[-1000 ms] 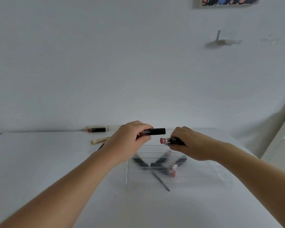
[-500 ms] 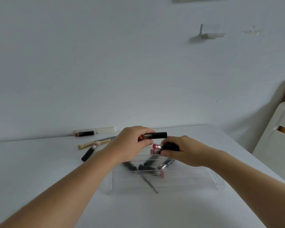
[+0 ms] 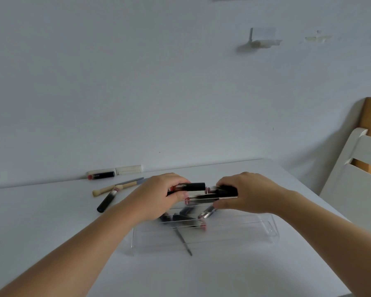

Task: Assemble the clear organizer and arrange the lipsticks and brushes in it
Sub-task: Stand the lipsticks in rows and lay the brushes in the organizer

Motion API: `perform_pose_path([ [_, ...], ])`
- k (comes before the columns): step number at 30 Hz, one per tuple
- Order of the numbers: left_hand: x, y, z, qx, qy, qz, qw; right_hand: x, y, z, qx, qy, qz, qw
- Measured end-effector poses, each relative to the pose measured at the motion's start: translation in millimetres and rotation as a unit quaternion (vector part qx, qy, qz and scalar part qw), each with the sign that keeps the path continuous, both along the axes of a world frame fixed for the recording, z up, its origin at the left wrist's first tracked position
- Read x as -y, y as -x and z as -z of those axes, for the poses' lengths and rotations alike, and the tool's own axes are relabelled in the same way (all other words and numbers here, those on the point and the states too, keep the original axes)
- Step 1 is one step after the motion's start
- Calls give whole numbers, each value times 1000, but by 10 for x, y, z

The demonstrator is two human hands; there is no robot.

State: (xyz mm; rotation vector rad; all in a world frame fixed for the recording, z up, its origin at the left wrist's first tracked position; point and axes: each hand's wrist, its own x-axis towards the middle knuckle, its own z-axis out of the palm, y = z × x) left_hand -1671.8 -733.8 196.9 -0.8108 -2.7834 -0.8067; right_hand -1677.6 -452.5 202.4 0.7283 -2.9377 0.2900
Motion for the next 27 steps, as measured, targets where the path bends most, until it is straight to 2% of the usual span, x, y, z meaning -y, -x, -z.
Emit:
perform_pose_path([
  [9, 25, -51, -44, 45, 2, 3, 999, -29, 6, 109, -13, -1, 11, 1000],
  [16, 74, -81, -29, 60, -62, 19, 996, -54, -5, 133, 2, 24, 5, 1000],
  [27, 77, -120, -44, 61, 26, 26, 997, -71, -92, 165, -61, 84, -41, 994],
])
